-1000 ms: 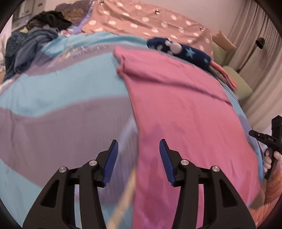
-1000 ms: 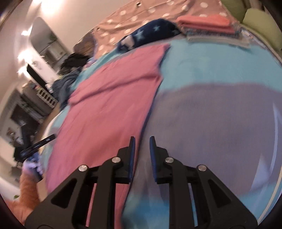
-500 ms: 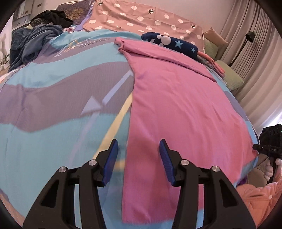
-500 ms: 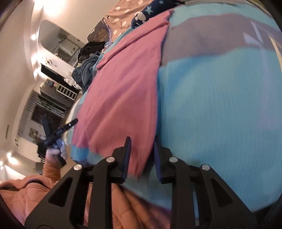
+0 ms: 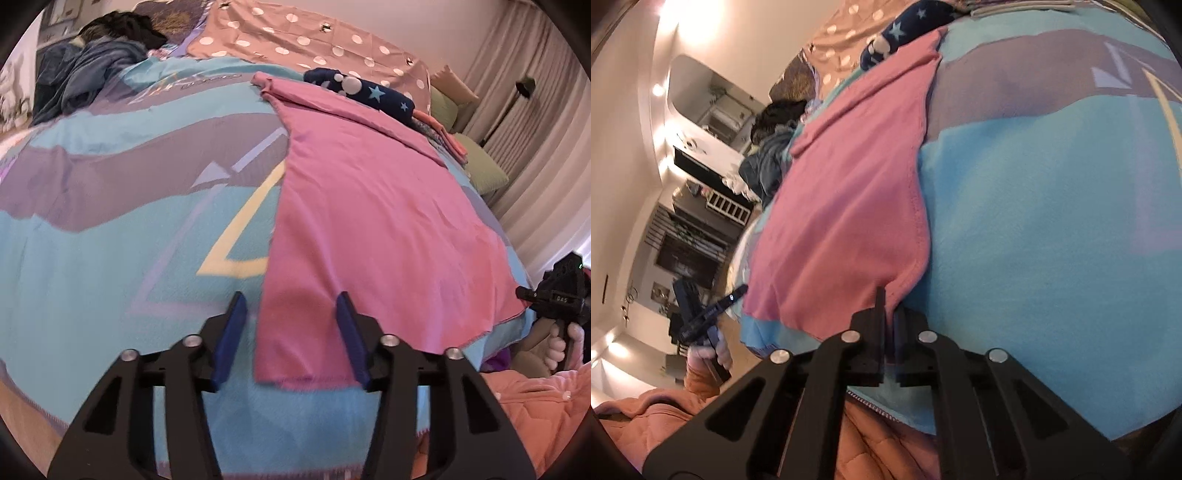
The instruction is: Fold small clothes
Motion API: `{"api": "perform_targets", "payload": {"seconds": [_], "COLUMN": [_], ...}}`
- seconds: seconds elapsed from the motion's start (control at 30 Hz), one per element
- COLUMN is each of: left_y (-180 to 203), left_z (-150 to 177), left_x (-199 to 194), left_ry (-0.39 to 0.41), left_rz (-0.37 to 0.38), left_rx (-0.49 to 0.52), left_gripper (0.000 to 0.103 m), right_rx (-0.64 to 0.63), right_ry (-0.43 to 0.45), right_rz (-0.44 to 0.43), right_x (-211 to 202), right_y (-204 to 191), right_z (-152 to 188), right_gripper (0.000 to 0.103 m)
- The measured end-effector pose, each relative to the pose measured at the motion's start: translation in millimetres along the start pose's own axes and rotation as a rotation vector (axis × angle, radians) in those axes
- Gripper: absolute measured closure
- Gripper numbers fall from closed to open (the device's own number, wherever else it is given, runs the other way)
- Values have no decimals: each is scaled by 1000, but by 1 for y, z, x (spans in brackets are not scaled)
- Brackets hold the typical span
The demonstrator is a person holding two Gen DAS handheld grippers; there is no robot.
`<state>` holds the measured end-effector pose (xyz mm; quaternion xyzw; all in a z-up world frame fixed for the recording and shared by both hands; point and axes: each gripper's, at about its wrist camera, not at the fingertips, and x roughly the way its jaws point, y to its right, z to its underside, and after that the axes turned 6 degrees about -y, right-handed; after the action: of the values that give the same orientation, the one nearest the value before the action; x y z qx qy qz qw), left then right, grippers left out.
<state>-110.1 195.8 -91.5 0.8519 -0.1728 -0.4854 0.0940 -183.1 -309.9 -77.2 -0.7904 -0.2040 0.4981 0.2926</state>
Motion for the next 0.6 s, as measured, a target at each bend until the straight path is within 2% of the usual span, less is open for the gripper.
{"api": "perform_targets", "payload": {"seconds": [0.1,0.17,0.23,0.33,0.37,0.4,0.43,0.47,0.5,0.53,0.57,0.6], "left_y": [-11,-7,1,8,8,8,7,4,-1,-3,-2,3], "left_z": [9,15,18,16,16,15,13,10,7,4,-1,-7], "left_x": [-9,-9,-6,2,2,2,1,-1,-4,-6,-16,-23], "left_ry": [3,-13,-12,-16,-12,-9,-6,-7,-18,-13,36,68], "left_rz": [32,28,27,3,5,16,22,37,119,182,229,234], "left_rx": [-61,-30,7,31,32,27,22,3,-33,-65,-79,-61], "left_gripper": [53,47,35,33,33,37,57,68,99,99,99,99], "right_rx": [20,29,36,5,-2,-6,-6,-4,-16,-28,-42,-50], "right_ry": [-16,-33,-51,-61,-64,-65,-64,-59,-32,-7,36,66], "right_rz": [-7,-16,-26,-27,-20,-12,3,13,13,12,7,-5], "right_x": [6,12,16,17,18,19,20,19,14,8,-5,-15], "right_y": [4,5,5,0,-1,-2,-3,-5,-9,-12,-17,-21], "right_z": [-2,-3,-4,-5,-4,-5,-6,-8,-12,-14,-21,-25], "right_gripper": [100,97,93,84,84,85,100,100,100,100,100,100]}}
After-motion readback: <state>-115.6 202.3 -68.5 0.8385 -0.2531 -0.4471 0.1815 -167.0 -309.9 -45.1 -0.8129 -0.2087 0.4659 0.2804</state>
